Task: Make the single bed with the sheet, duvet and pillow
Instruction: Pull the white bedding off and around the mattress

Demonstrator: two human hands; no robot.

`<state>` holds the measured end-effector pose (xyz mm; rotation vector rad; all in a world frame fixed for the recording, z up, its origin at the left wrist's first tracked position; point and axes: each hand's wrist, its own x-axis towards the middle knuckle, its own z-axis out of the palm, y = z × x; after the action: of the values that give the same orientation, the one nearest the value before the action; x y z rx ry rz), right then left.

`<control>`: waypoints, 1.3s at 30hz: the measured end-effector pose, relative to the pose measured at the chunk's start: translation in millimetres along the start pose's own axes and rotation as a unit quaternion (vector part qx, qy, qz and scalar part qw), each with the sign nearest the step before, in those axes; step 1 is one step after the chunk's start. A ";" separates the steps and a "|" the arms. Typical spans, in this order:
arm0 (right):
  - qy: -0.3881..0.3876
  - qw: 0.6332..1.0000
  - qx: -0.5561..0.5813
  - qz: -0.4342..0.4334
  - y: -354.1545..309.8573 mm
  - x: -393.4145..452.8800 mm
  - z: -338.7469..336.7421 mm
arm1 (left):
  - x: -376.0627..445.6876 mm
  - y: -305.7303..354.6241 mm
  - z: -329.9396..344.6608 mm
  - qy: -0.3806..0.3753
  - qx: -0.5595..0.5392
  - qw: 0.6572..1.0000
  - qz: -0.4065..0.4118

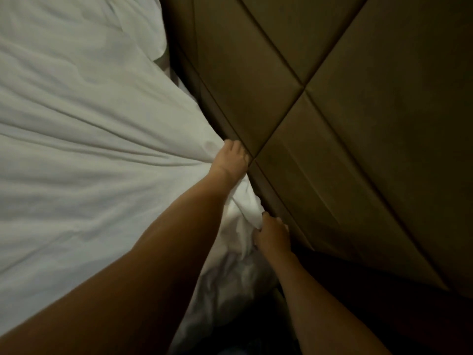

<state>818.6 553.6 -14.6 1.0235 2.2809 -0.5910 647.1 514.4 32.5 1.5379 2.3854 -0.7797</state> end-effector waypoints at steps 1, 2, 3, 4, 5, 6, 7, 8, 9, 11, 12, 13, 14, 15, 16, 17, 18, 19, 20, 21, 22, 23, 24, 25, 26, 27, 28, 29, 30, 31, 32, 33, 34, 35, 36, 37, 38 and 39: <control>0.022 1.000 0.006 -0.003 0.5 2.2 -0.8 | 0.6 7.2 3.3 -0.008 0.010 1.000 0.025; 0.036 0.999 0.017 -0.010 1.6 4.3 -2.2 | 0.3 15.1 6.4 -0.014 0.012 0.998 0.059; 0.042 0.999 0.024 -0.020 1.8 5.4 -3.8 | 1.0 25.8 11.3 -0.027 0.007 0.995 0.100; 0.047 0.998 0.026 -0.035 1.3 5.3 -6.0 | 2.0 36.9 14.8 -0.044 0.007 0.988 0.147; 0.044 0.998 0.031 -0.045 1.1 5.4 -6.8 | -0.4 48.1 14.6 -0.054 0.015 0.981 0.187; 0.039 0.997 0.045 -0.047 0.2 5.1 -7.6 | -1.9 56.0 14.3 -0.052 0.023 0.973 0.223; 0.021 0.997 0.070 -0.034 -0.4 4.3 -8.7 | -2.7 61.2 13.6 -0.049 0.016 0.970 0.238; -0.001 0.996 0.090 -0.021 0.7 2.8 -9.6 | -4.2 66.8 14.2 -0.046 -0.003 0.965 0.258; -0.025 0.995 0.096 -0.009 3.6 0.7 -10.3 | -5.1 68.4 12.3 -0.043 0.004 0.958 0.285; -0.087 0.994 0.062 -0.011 14.3 -0.9 -8.5 | -8.6 71.6 11.3 -0.037 0.015 0.953 0.300; -0.117 0.992 0.039 -0.010 20.8 -2.5 -5.7 | -9.1 68.6 13.4 -0.041 0.031 0.954 0.297; -0.136 0.990 0.019 -0.005 25.7 -5.4 -3.3 | -9.5 65.2 15.7 -0.040 0.034 0.957 0.285; -0.138 0.990 0.000 -0.002 29.3 -8.4 0.3 | -10.5 62.1 18.4 -0.039 0.008 0.964 0.264; -0.131 0.991 -0.021 -0.004 31.3 -11.1 3.6 | -11.2 58.7 20.5 -0.027 -0.007 0.967 0.253; -0.122 0.991 -0.046 -0.012 31.6 -13.5 8.0 | -13.9 56.0 17.6 -0.023 0.002 0.968 0.250; -0.117 0.991 -0.062 -0.024 31.9 -15.2 11.5 | -16.7 54.9 14.9 -0.026 0.009 0.969 0.245; -0.125 0.989 -0.066 -0.031 32.1 -17.0 15.9 | -20.6 54.7 11.0 -0.026 0.010 0.973 0.231; -0.144 0.987 -0.059 -0.031 31.2 -21.8 17.9 | -23.9 55.8 8.2 -0.024 -0.009 0.977 0.213; -0.164 0.985 -0.046 -0.024 32.8 -24.4 22.1 | -25.0 56.6 6.7 -0.018 -0.027 0.980 0.195; -0.181 0.983 -0.041 -0.013 35.4 -27.7 25.9 | -26.7 58.9 5.8 -0.013 -0.038 0.981 0.192; -0.190 0.981 -0.046 -0.005 38.7 -31.3 28.1 | -29.8 62.5 2.8 -0.021 -0.041 0.981 0.190; -0.195 0.979 -0.062 0.001 40.2 -36.9 26.9 | -32.4 66.3 1.9 -0.030 -0.046 0.981 0.187; -0.191 0.978 -0.079 0.000 42.1 -42.0 25.5 | -34.9 71.1 -0.3 -0.034 -0.046 0.981 0.184; -0.182 0.979 -0.092 -0.003 43.7 -47.7 22.0 | -38.3 74.9 -3.3 -0.043 -0.047 0.982 0.178; -0.171 0.980 -0.099 -0.007 47.6 -52.3 22.1 | -41.5 77.8 -6.8 -0.051 -0.048 0.982 0.174; -0.159 0.983 -0.092 -0.009 51.6 -57.1 23.3 | -45.5 81.2 -10.5 -0.054 -0.047 0.983 0.169; -0.145 0.987 -0.070 -0.006 55.7 -63.0 24.7 | -50.7 84.7 -13.0 -0.056 -0.043 0.984 0.162; -0.133 0.990 -0.044 0.003 58.7 -69.6 24.9 | -56.4 87.2 -14.8 -0.062 -0.038 0.985 0.158; -0.126 0.992 -0.020 0.013 61.3 -76.3 25.9 | -63.2 89.2 -16.2 -0.063 -0.032 0.985 0.157; -0.123 0.992 -0.002 0.020 63.3 -83.9 27.0 | -71.2 91.0 -17.6 -0.063 -0.029 0.986 0.153; -0.117 0.993 0.009 0.020 64.2 -91.7 27.5 | -78.5 92.7 -19.3 -0.060 -0.028 0.987 0.148; -0.107 0.994 0.014 0.015 64.6 -100.0 27.0 | -85.1 94.4 -20.6 -0.056 -0.025 0.988 0.142; -0.095 0.995 0.015 0.009 65.3 -109.2 25.7 | -91.4 96.5 -22.6 -0.053 -0.022 0.989 0.134; -0.085 0.996 0.015 0.003 66.8 -117.9 24.9 | -97.4 99.5 -25.3 -0.053 -0.021 0.990 0.127; -0.072 0.997 0.017 -0.004 69.3 -126.0 25.0 | -103.3 102.9 -27.7 -0.054 -0.017 0.991 0.122; -0.059 0.998 0.020 -0.009 72.1 -134.0 26.0 | -109.1 106.9 -29.0 -0.054 -0.014 0.992 0.117; -0.047 0.999 0.021 -0.014 74.7 -142.1 25.7 | -115.0 110.7 -30.2 -0.047 -0.009 0.993 0.112; -0.037 0.999 0.017 -0.020 76.6 -149.0 24.4 | -121.4 113.7 -32.0 -0.033 -0.003 0.994 0.105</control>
<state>967.3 507.4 51.8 0.9592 2.2381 -0.6742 805.5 472.3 75.5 1.6977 2.1334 -0.7641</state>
